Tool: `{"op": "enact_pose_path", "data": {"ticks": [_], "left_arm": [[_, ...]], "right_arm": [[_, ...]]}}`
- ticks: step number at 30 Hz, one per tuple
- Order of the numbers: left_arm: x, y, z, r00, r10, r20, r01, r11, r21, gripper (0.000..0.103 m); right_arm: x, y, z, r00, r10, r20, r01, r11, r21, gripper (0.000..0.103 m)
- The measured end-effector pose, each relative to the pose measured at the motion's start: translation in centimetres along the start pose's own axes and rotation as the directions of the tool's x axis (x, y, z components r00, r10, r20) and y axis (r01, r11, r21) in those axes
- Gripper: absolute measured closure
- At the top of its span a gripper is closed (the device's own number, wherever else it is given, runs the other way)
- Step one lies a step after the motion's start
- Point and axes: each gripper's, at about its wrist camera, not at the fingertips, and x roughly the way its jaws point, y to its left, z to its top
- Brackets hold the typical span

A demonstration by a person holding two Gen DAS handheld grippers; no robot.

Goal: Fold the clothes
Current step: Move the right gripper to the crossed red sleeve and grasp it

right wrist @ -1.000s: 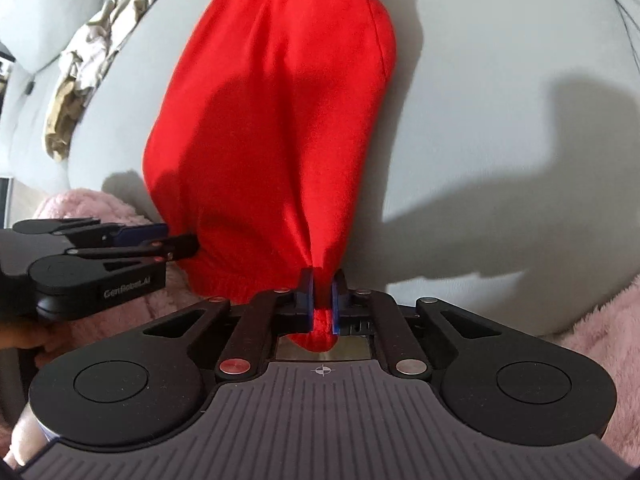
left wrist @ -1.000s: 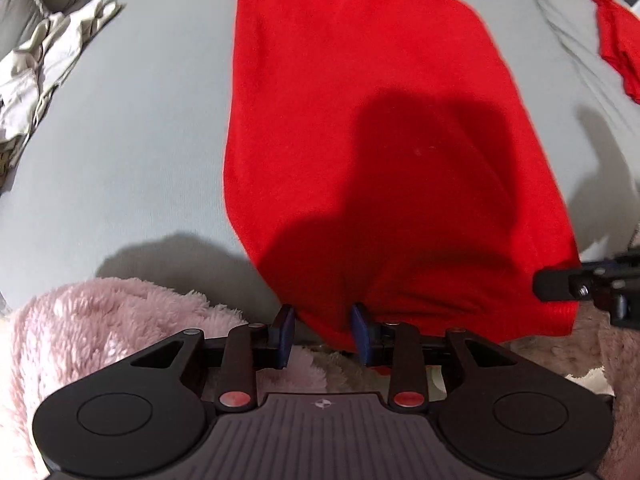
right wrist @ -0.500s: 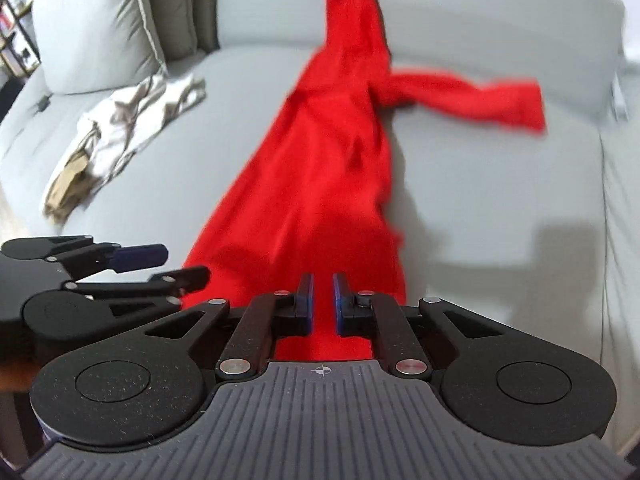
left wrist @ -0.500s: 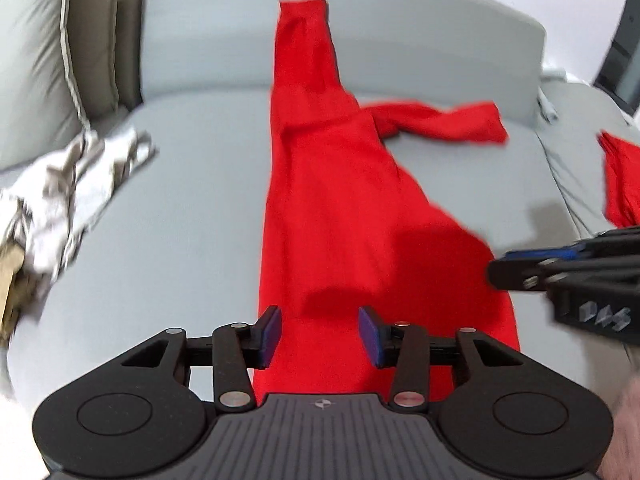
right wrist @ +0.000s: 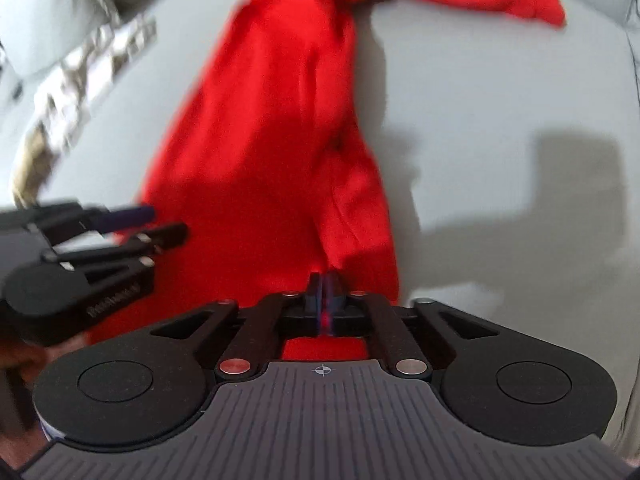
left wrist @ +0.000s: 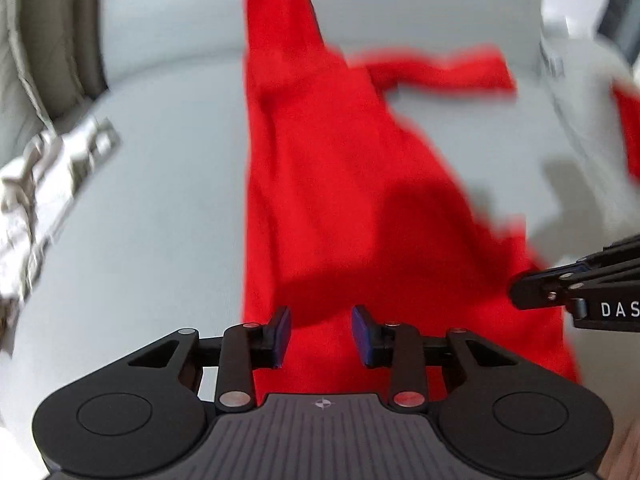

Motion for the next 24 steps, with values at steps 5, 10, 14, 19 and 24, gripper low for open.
{"op": "enact_pose_path", "data": {"ticks": [5,10,14,19,24], "left_arm": [[2.5,-0.7,6.0,0.988,-0.008,0.154,0.017,0.998,-0.059,0.063],[7.2,-2.7,9.1,0.985,-0.040,0.169,0.041,0.999,-0.005,0.063],[10.5,-3.2,9.5,0.991,-0.048,0.121,0.047,0.999,0.012,0.068],[14.8,-4.2,8.8,0.991,-0.126,-0.044,0.128,0.991,0.031,0.075],[14.9,-5.0,8.3,0.993,-0.111,-0.044,0.115,0.989,0.091,0.071]], "right_arm": [[0.0,-2.6,6.9,0.974,-0.048,0.221,0.021,0.992,0.123,0.054],[4.3,-9.8,11.7,0.963,-0.067,0.261,-0.060,0.890,0.451,0.052],[6.9,-14.3,12.0,0.964,-0.059,0.259,-0.122,0.768,0.629,0.052],[9.9,-17.0,11.6,0.957,-0.070,0.280,-0.161,0.675,0.720,0.052],[11.8,-17.3,11.6,0.945,-0.066,0.321,-0.206,0.643,0.738,0.057]]}}
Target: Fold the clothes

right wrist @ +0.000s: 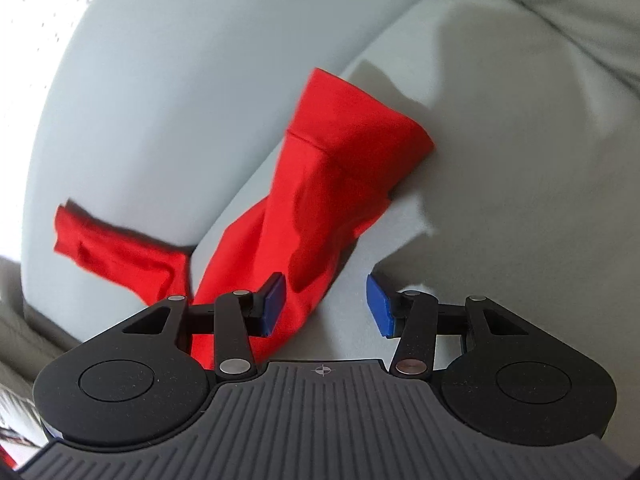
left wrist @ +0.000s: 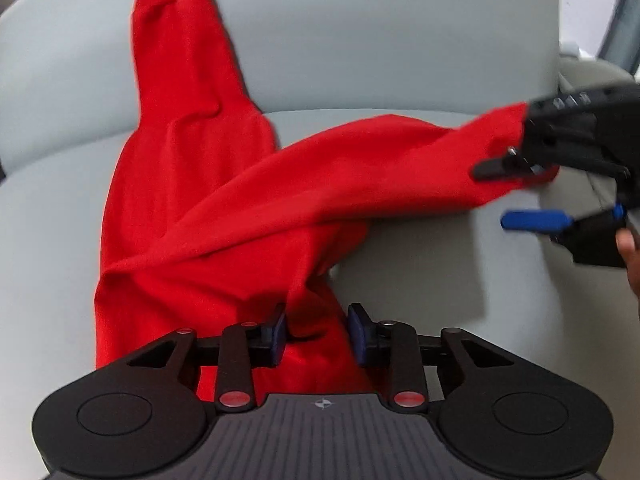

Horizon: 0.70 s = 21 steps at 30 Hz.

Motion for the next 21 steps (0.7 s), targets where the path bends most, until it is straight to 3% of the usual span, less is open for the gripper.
{"op": "enact_pose_path", "data": {"ticks": [2,5,9,12,17,21], "left_arm": [[-1.0,0.6,0.1,1.000,-0.008,0.007,0.008,0.999,-0.041,0.071],[-2.8,1.4,0.0,0.998,0.017,0.054,-0.013,0.998,-0.065,0.071],[-5.3,2.8,0.4,0.994,0.035,0.104,-0.026,0.996,-0.085,0.071],[-7.1,4.3,1.4,0.987,0.050,0.150,-0.034,0.994,-0.106,0.071],[-8.3,6.6,3.1,0.976,0.045,0.213,-0.023,0.994,-0.105,0.071],[-7.9,8.6,4.0,0.964,-0.007,0.265,0.031,0.996,-0.088,0.071]], "right_arm": [[0.3,0.8,-0.1,1.000,0.005,0.003,-0.005,0.999,-0.034,0.077],[-0.2,1.8,-0.2,1.000,-0.006,0.015,0.008,0.992,-0.128,0.097],[-0.9,6.8,-1.0,0.998,-0.027,0.058,0.044,0.945,-0.324,0.100],[-1.4,11.0,-1.4,0.998,0.003,0.067,0.026,0.906,-0.422,0.100],[-1.6,19.8,-1.9,0.993,0.071,0.089,-0.004,0.803,-0.596,0.101],[1.1,27.6,-3.8,0.989,0.104,0.105,0.006,0.679,-0.734,0.101]]}}
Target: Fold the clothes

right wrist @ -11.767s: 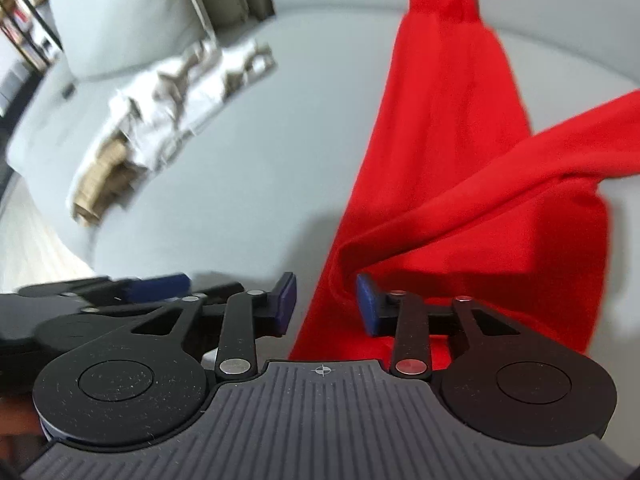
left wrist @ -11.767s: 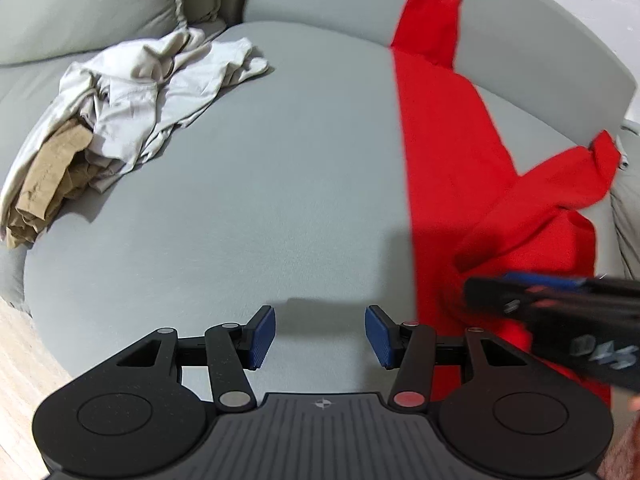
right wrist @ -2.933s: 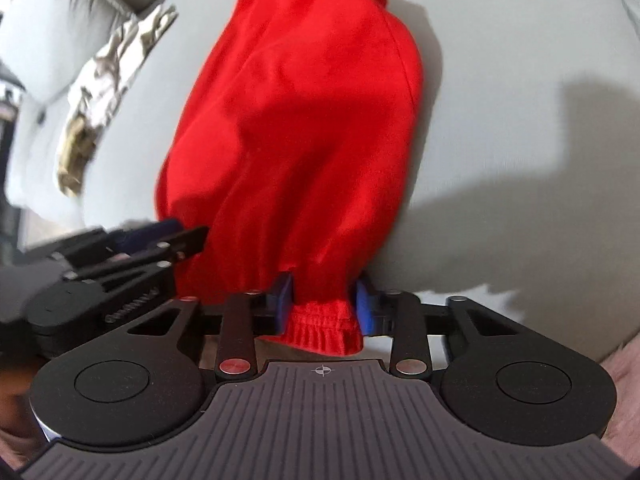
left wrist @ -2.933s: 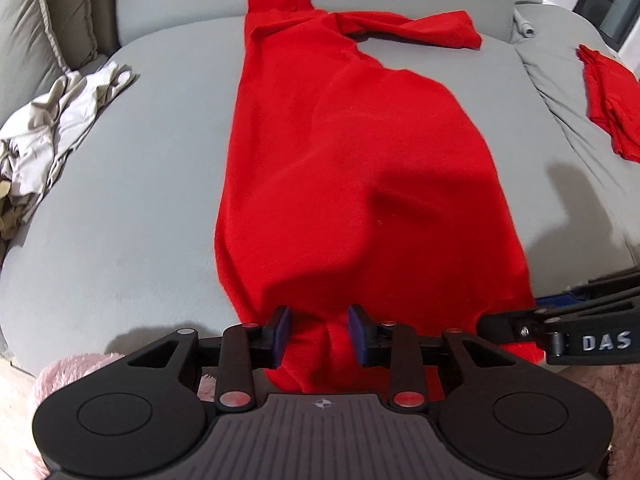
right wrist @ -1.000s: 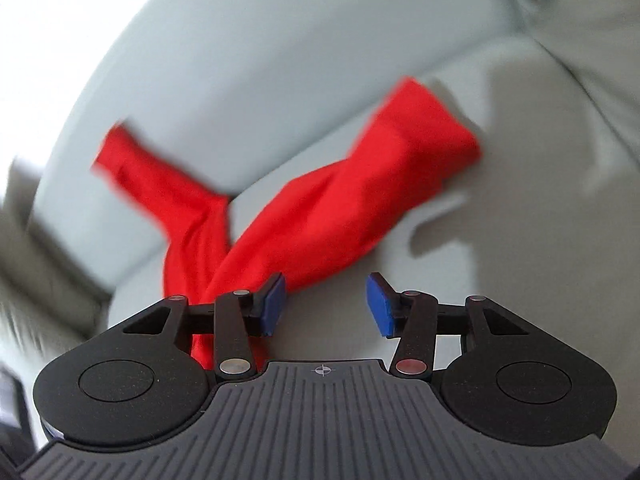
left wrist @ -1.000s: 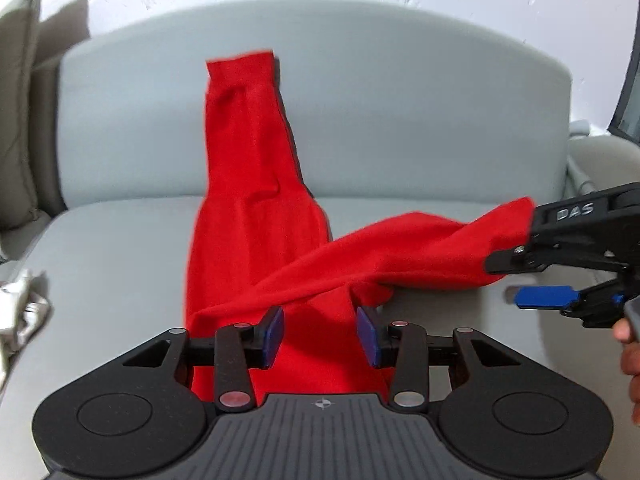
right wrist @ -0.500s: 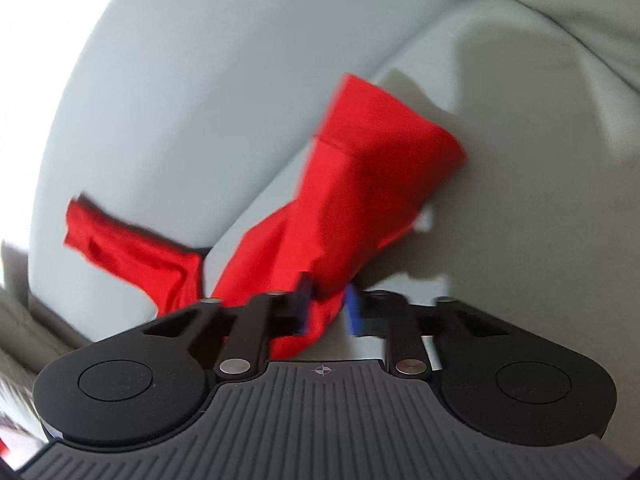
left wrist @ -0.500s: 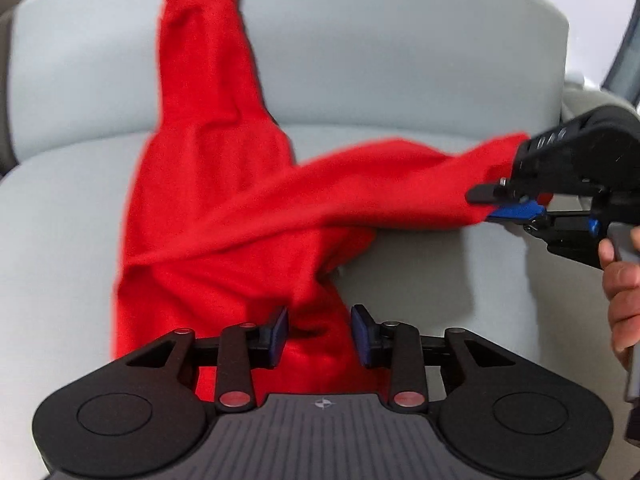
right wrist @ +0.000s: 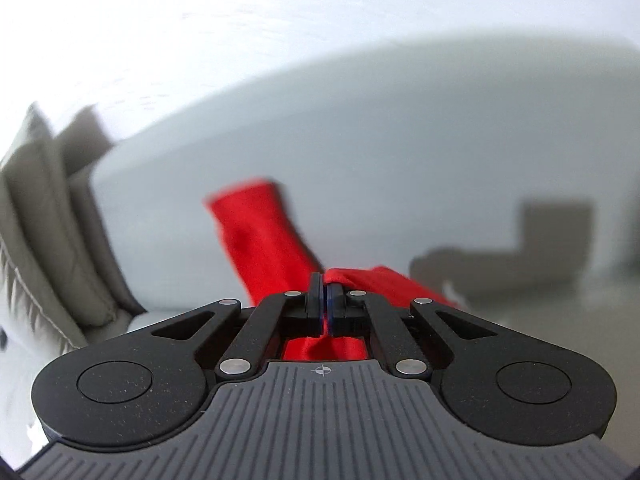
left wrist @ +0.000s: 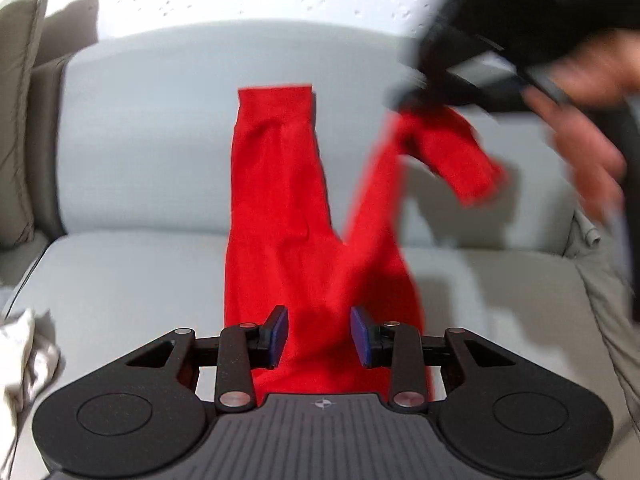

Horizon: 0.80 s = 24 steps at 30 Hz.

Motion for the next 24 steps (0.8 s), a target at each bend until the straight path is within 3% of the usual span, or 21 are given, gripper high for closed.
{"op": "enact_pose_path", "data": {"ticks": [4,6,9,11,13,15,17,21,24], "left_arm": [[2.7,1.9,0.2,0.999,0.022,-0.030,-0.023,0.999,-0.026,0.071],[4.6,2.8,0.4,0.997,0.053,-0.061,-0.055,0.998,-0.035,0.071],[7.8,4.5,0.6,0.988,0.107,-0.110,-0.115,0.990,-0.075,0.071],[9.2,5.1,0.6,0.982,0.137,-0.126,-0.148,0.985,-0.083,0.067],[9.9,5.4,0.6,0.979,0.164,-0.123,-0.176,0.980,-0.095,0.060],[9.9,5.5,1.3,0.977,0.166,-0.137,-0.183,0.975,-0.125,0.061],[9.5,5.7,1.6,0.976,0.158,-0.147,-0.179,0.974,-0.138,0.061],[7.9,6.1,2.1,0.973,0.159,-0.166,-0.186,0.969,-0.163,0.062],[6.7,5.8,2.1,0.965,0.194,-0.175,-0.217,0.968,-0.125,0.062]], "right_arm": [[5.2,5.7,1.6,1.000,-0.021,-0.013,0.019,0.987,-0.158,0.100],[7.9,7.5,1.3,0.999,-0.037,-0.031,0.029,0.973,-0.231,0.091],[11.0,9.0,0.1,0.997,-0.028,-0.078,0.001,0.948,-0.318,0.086],[12.2,9.4,-0.6,0.993,-0.041,-0.110,-0.002,0.930,-0.367,0.068],[13.5,9.4,-1.3,0.983,-0.071,-0.169,-0.003,0.917,-0.400,0.057],[12.3,8.2,-1.2,0.982,-0.029,-0.187,-0.038,0.939,-0.343,0.054],[10.7,7.1,-0.8,0.981,0.030,-0.193,-0.084,0.956,-0.280,0.043],[5.6,4.2,0.3,0.979,0.118,-0.169,-0.153,0.965,-0.212,0.036],[2.0,2.6,1.1,0.976,0.171,-0.136,-0.194,0.964,-0.179,0.030]]}}
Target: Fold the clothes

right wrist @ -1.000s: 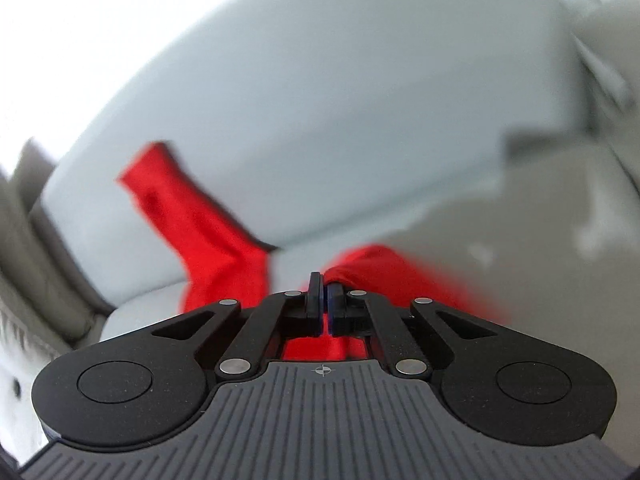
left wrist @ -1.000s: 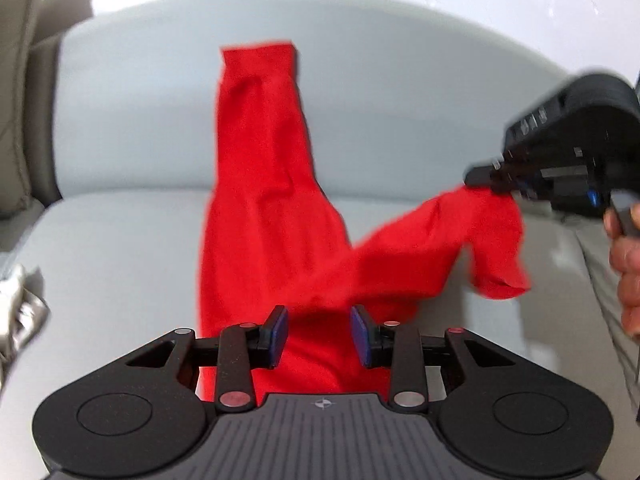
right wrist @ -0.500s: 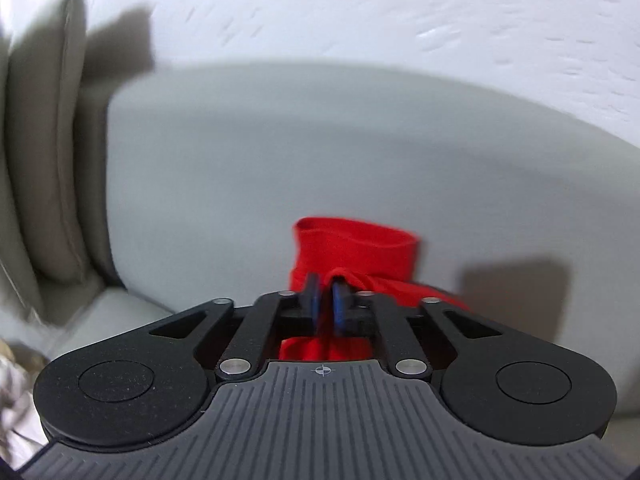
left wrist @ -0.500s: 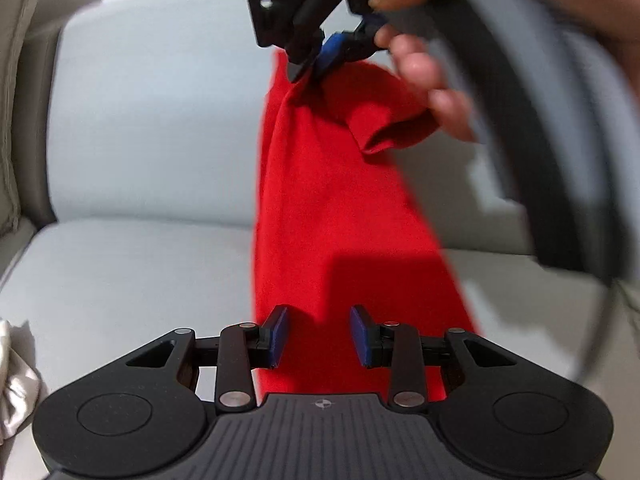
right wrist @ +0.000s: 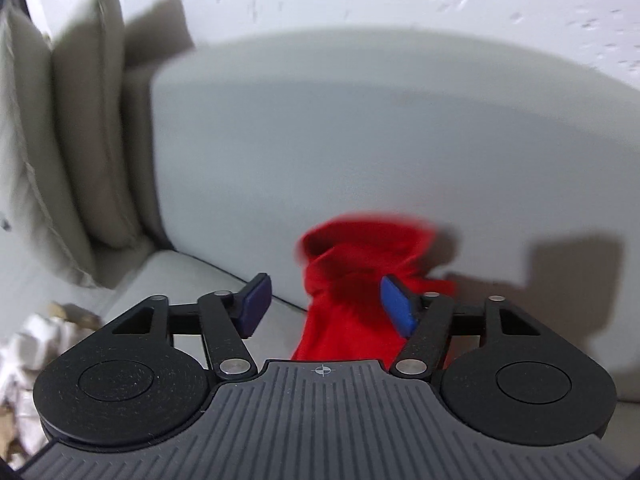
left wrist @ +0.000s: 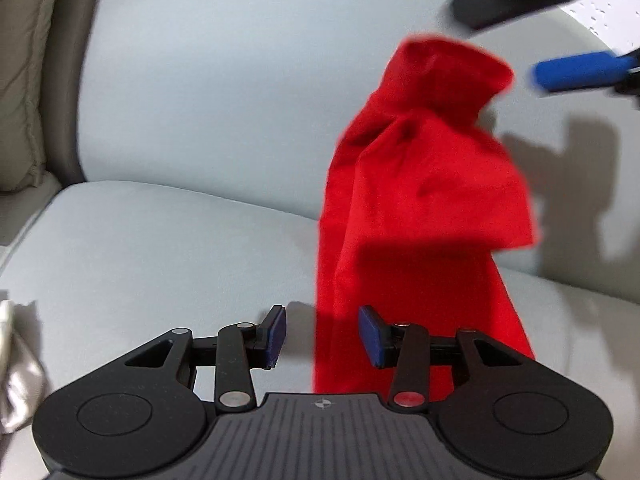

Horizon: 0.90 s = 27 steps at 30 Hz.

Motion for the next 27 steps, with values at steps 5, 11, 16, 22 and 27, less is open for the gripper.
{"op": "enact_pose_path", "data": {"ticks": [5,11,16,22,27], "left_arm": [[0.8,-0.2,-0.1,1.000,-0.020,-0.006,0.020,1.000,-0.015,0.062],[-0.7,-0.2,-3.2,0.995,-0.095,-0.043,0.096,0.995,0.021,0.069],[-0.8,-1.1,-6.7,0.992,-0.076,-0.101,0.088,0.989,0.116,0.070],[-2.4,0.6,-6.0,0.998,-0.040,-0.051,0.041,0.999,0.034,0.070],[-2.3,0.5,-2.4,0.983,-0.089,0.163,0.078,0.994,0.076,0.060]], "right_arm": [[-6.1,-1.0,-0.9,0.997,-0.005,0.081,0.005,1.000,0.003,0.028],[-5.9,-3.2,-7.4,0.996,-0.033,-0.083,0.040,0.996,0.081,0.082],[-3.6,-1.8,-15.4,0.966,-0.008,-0.259,0.021,0.999,0.050,0.085],[-2.6,-4.3,-20.5,0.904,-0.052,-0.425,0.102,0.990,0.097,0.076],[-4.1,-5.0,-17.4,0.980,-0.088,-0.177,0.106,0.990,0.091,0.065]]}}
